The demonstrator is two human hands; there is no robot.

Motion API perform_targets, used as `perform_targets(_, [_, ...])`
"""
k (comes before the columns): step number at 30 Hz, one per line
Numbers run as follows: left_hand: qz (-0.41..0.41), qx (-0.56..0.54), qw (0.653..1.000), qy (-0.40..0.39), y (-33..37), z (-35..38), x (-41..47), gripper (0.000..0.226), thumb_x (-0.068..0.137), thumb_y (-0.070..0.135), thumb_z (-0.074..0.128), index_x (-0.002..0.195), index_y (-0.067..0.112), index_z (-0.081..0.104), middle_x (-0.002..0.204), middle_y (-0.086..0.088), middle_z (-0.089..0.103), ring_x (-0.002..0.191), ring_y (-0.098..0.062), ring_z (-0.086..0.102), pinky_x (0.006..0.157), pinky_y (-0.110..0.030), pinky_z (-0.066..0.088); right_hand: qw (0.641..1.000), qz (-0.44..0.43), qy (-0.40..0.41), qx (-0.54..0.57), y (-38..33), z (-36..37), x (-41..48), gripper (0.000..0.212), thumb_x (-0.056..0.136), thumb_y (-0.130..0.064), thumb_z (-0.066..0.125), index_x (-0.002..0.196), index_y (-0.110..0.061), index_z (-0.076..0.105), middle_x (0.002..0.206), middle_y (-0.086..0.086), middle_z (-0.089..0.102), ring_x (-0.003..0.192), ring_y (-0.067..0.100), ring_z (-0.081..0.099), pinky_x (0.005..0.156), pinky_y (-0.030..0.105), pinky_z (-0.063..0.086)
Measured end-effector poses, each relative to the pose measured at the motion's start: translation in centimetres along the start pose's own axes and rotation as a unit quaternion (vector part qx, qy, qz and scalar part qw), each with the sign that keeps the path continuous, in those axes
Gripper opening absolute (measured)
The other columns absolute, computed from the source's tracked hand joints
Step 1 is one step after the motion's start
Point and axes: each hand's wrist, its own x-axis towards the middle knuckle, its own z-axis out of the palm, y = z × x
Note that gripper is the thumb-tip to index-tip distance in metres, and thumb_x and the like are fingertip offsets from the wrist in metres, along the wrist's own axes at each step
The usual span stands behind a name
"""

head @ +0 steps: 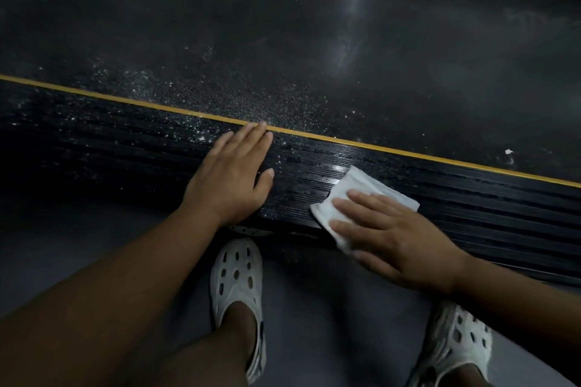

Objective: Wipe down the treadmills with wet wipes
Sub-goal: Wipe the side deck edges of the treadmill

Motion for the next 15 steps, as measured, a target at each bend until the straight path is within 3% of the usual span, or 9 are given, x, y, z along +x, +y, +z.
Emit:
perform_targets(6, [-0.003,0.0,1.0,0.005,0.2,-0.2,0.1,0.08,0.092,0.054,0.014,0.161,0.016,0.021,0.17,0.001,0.01,0.156,-0.012,0.004,0.126,-0.035,0.0,0.999,0.004,0.026,0.04,-4.4,1.1,6.5,0.05,0.1,-0.051,0.046,0.144,-0.029,0.054,0.161,0.002,0.036,0.149,0.025,0.031,0.119,0.045,0.03])
perform_targets(11, [0.0,-0.007,1.0,-0.002,-0.1,0.0,0.1,0.071,0.098,0.049,0.019,0.162,0.017,0.016,0.17,0.002,0.007,0.156,-0.012,0.0,0.126,-0.035,0.0,0.999,0.0,0.031,0.04,-0.2,0.0,0.9,0.042,0.103,-0.042,0.051,0.14,-0.025,0.06,0.159,0.004,0.04,0.147,0.027,0.036,0.109,0.051,0.041])
perform_targets(15, [-0.004,-0.001,1.0,-0.003,0.1,-0.2,0.1,0.07,0.099,0.048,0.02,0.162,0.018,0.015,0.17,0.002,0.005,0.156,-0.012,-0.001,0.126,-0.034,-0.001,0.998,0.042,0.037,0.041,-2.3,0.2,2.5,0.042,0.101,-0.045,0.049,0.136,-0.027,0.062,0.157,0.003,0.043,0.145,0.027,0.04,0.111,0.05,0.04])
